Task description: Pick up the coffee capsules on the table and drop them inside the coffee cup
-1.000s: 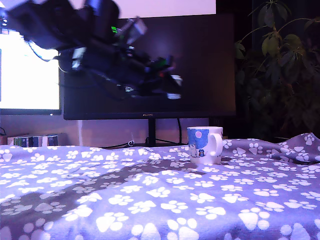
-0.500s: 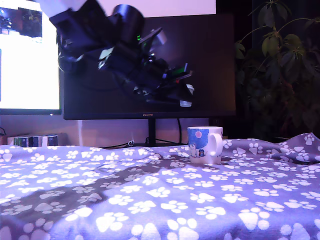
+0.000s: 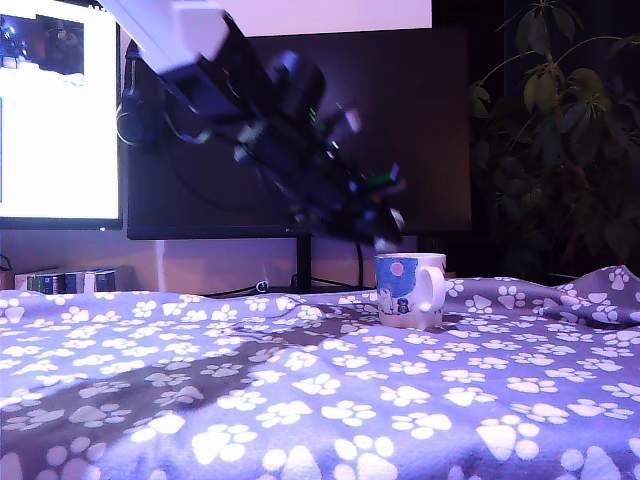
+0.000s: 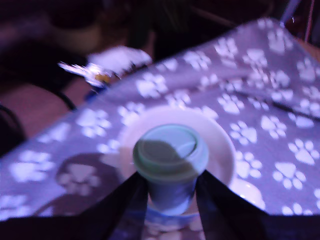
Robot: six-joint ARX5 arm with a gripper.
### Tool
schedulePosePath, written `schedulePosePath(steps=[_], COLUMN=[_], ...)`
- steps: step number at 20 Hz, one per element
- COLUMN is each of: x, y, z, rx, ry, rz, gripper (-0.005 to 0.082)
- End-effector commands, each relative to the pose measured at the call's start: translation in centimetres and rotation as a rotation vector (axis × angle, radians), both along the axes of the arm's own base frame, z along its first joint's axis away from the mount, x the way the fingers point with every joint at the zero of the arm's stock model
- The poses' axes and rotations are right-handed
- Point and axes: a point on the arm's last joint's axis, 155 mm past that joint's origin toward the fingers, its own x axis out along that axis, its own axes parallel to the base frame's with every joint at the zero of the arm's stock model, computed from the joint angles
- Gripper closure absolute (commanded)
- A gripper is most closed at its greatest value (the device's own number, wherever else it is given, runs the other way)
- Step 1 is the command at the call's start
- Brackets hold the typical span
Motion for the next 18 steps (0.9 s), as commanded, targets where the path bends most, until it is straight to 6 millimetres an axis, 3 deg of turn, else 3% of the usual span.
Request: schedulePosePath(steps=[1, 11, 14, 18], x=[-0.21, -0.25, -0.26, -0.24], y=[-0.8, -1.06, -1.05, -1.03], z=[-1.07, -1.09, -1.1, -1.1], rx=[0.015, 0.015, 0.015, 0.015], ry=[-0.003, -0.01, -0.009, -0.009], rz=[-0.014, -0.015, -0.015, -0.015], gripper=[0.0629, 0.0605, 0.0455, 0.0353])
